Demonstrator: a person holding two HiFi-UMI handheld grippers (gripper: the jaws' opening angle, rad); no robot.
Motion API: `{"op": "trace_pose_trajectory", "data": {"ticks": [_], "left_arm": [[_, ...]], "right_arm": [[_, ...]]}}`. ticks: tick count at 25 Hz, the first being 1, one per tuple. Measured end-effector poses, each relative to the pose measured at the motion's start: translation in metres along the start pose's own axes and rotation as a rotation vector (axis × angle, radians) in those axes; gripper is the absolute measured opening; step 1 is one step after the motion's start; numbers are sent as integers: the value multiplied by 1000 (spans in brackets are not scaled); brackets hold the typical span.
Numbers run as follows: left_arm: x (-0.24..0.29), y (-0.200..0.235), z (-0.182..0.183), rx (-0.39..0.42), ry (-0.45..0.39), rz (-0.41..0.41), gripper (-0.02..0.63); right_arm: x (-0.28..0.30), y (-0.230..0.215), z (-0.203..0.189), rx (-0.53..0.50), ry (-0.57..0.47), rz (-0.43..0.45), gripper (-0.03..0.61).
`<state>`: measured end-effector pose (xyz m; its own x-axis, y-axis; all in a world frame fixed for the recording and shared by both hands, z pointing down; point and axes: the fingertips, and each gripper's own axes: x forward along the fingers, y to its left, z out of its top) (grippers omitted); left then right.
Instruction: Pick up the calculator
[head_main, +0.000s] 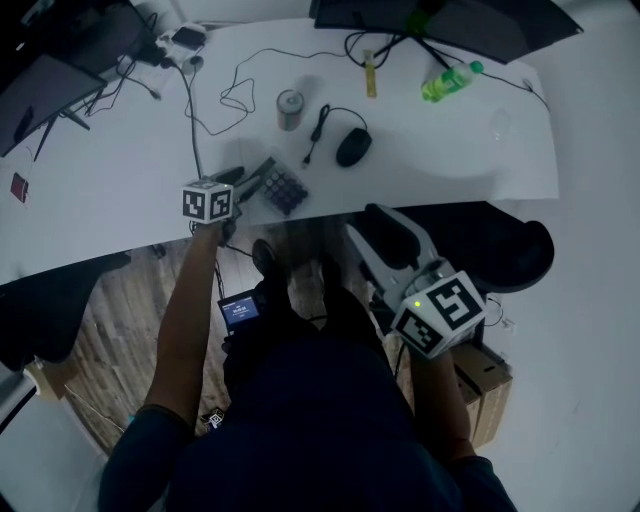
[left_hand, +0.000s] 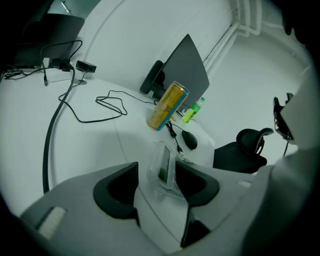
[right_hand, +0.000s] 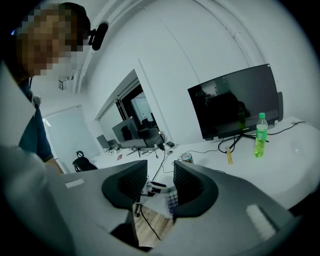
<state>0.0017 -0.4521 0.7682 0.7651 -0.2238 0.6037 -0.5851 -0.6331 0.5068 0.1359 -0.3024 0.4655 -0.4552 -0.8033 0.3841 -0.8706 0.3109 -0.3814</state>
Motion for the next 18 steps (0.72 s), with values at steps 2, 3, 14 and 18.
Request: {"op": "trace_pose_trajectory", "data": {"ticks": [2,3,14,18], "left_arm": [[3,0,-1,5,23,2,223],[5,-1,-2,11,39,2,212],[0,-11,4,-16,17,-22,108],[-11,-29,20,19,-53,-38,88]], "right_arm": [[-1,-2,0,2,-1,-3,147],[-2,-4,0,3,-1,-5,147],[-8,-11,4,2,-8,-4,147],[-5,-9,9,-10,-11,9,147]]}}
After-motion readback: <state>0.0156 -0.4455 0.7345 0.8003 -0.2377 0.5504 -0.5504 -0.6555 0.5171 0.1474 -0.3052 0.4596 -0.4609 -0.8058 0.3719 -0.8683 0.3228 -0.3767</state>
